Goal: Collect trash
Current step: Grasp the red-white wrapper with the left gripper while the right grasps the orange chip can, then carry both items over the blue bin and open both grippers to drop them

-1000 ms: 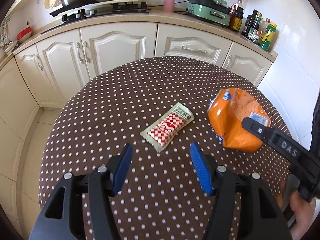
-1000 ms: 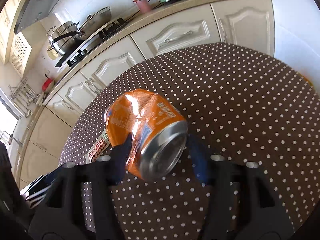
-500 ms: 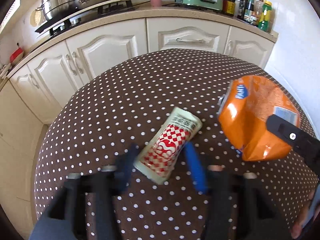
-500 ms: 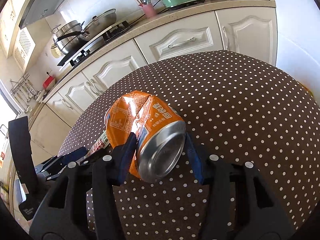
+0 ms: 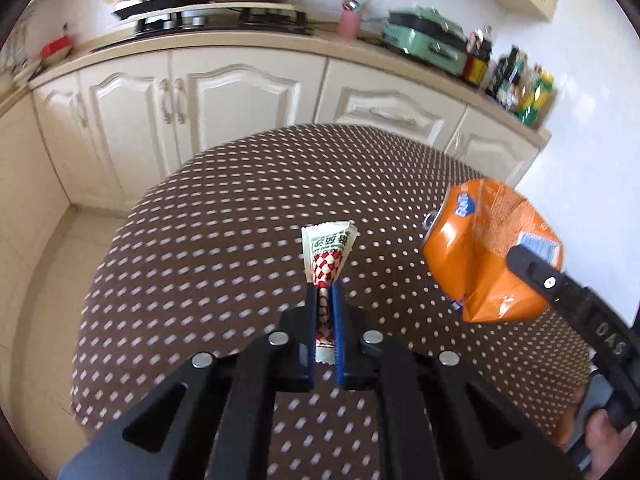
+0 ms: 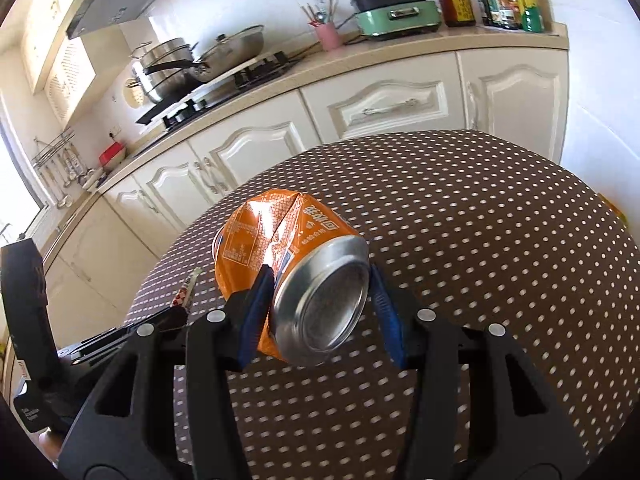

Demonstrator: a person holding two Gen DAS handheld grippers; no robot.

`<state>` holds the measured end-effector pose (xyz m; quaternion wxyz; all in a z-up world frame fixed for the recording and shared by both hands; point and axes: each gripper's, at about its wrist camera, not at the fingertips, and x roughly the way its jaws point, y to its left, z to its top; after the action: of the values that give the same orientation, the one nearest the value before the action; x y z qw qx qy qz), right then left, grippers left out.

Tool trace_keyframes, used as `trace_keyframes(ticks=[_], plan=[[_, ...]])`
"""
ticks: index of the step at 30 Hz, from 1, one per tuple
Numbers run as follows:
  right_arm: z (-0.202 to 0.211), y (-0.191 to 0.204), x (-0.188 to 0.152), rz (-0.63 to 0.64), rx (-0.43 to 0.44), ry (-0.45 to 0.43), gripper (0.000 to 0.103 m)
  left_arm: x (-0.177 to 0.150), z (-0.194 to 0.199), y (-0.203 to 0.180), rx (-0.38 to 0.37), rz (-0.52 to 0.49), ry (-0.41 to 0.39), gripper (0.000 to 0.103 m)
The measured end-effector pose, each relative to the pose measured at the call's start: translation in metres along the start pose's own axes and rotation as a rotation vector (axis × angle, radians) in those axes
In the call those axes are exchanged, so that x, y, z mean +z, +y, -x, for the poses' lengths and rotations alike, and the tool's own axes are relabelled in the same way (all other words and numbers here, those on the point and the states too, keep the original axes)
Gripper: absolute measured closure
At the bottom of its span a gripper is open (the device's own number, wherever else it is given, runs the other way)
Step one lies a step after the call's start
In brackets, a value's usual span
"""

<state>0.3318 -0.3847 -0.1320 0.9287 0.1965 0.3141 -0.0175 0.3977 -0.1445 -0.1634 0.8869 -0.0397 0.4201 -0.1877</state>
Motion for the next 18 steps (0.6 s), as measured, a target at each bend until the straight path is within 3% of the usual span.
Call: trace_keyframes(ticks=[7,18], plan=[[0.011,0.062,-0.017,0.076,0.089,0.0,0.055,-0.027,0.052,0.054,-0.025,0.111,-0.049,0.097],[0.005,0.21,-0.079,0.272,0.271,0.07,0.055,-0.094,0.127,0.19,0.108,0.314,-0.093,0.097]])
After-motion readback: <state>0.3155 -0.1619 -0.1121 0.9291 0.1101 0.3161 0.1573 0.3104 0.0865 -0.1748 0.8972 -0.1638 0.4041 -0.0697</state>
